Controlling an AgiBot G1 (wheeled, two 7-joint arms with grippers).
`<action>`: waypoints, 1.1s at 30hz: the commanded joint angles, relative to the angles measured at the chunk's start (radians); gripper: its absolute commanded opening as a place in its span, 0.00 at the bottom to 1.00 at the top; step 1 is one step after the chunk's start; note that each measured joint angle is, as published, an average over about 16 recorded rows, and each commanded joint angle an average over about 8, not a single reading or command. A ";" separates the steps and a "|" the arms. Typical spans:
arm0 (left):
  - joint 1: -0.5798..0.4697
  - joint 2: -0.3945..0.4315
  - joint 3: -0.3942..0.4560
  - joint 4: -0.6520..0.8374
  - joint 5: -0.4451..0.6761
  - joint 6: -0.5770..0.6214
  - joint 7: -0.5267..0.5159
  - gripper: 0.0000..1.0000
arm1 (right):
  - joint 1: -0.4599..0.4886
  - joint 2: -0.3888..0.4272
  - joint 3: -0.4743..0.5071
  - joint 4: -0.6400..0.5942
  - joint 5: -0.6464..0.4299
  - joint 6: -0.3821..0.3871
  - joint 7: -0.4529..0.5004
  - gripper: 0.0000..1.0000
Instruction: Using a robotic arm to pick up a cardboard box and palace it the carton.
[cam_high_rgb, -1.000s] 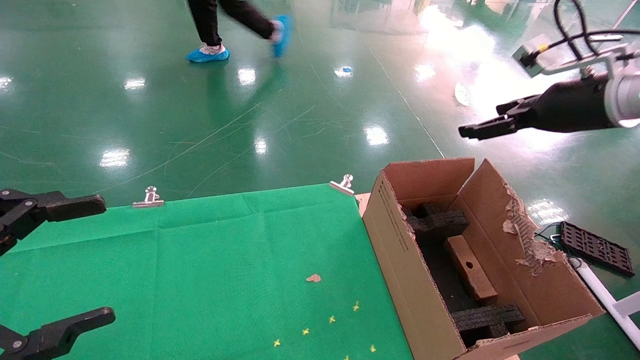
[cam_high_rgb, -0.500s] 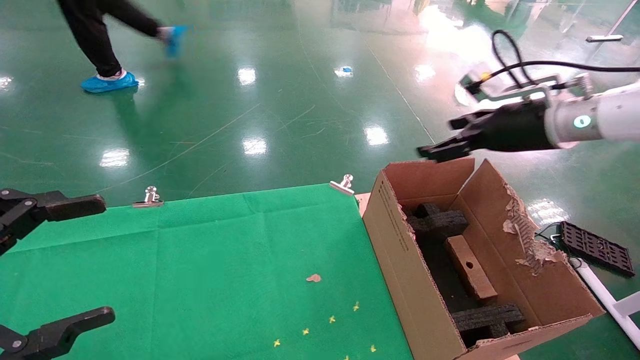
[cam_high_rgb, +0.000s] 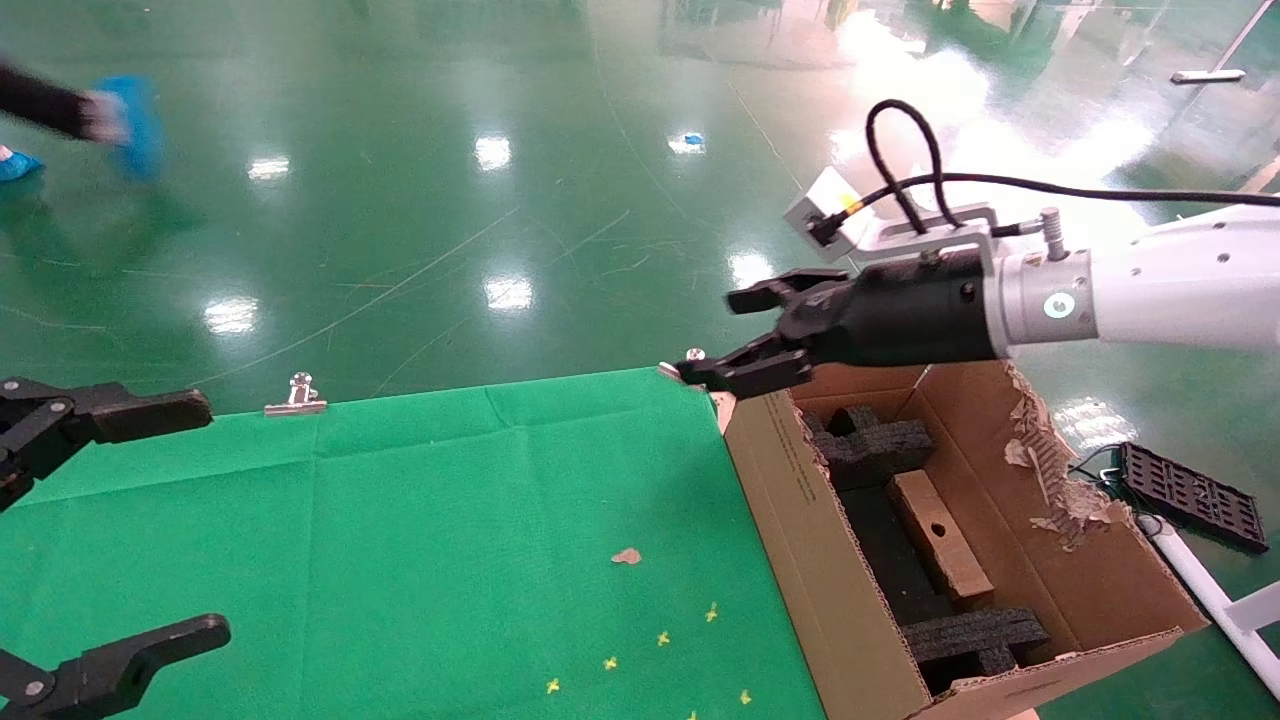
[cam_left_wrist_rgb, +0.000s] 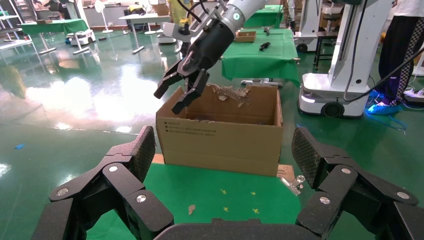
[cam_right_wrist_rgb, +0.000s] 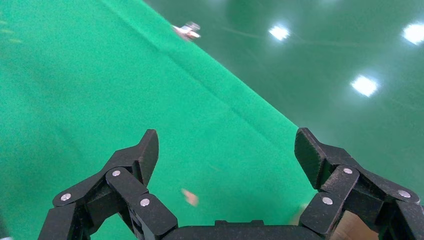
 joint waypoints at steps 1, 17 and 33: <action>0.000 0.000 0.000 0.000 0.000 0.000 0.000 1.00 | -0.038 -0.003 0.051 0.020 0.012 -0.019 -0.015 1.00; 0.000 0.000 0.001 0.000 -0.001 0.000 0.000 1.00 | -0.340 -0.028 0.453 0.176 0.106 -0.169 -0.130 1.00; 0.000 -0.001 0.002 0.000 -0.001 -0.001 0.001 1.00 | -0.631 -0.053 0.842 0.328 0.198 -0.313 -0.241 1.00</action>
